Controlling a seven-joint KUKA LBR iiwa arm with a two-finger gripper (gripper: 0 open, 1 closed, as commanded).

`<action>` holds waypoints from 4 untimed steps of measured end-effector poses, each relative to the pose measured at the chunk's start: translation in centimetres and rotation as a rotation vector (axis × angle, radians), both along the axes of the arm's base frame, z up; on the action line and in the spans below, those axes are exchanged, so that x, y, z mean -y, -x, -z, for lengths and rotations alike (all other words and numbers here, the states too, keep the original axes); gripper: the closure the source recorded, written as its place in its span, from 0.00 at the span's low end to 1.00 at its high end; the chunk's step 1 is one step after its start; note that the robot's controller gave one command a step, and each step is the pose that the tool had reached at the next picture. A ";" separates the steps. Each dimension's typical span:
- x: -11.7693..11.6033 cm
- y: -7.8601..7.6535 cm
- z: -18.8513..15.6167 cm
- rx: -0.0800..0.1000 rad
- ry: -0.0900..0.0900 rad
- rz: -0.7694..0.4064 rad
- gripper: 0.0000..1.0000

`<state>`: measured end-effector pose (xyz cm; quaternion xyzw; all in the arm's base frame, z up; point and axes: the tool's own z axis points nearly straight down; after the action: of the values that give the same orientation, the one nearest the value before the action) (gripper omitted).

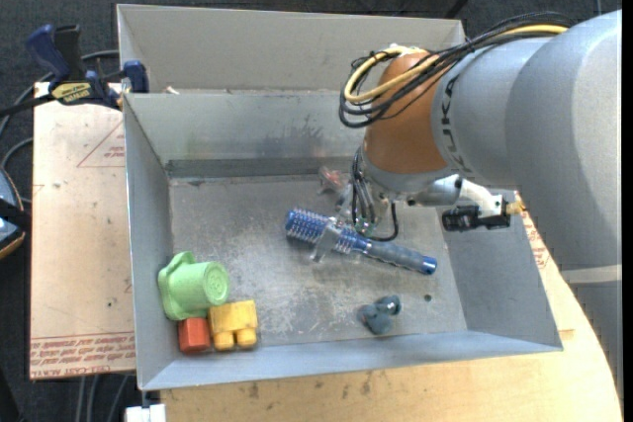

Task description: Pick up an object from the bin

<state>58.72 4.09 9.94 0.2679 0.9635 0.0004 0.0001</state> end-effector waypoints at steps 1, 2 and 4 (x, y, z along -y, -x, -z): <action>-0.8 0.2 2.4 0.009 -0.001 0.154 0.00; -0.8 0.0 2.2 0.004 0.000 0.151 0.00; -0.9 -0.3 -1.6 0.003 -0.001 0.148 1.00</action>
Offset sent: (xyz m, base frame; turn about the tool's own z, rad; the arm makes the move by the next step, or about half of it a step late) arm -0.0058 0.0080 -0.0294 0.1560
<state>58.97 4.97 11.56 0.3385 0.9410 0.0011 0.0016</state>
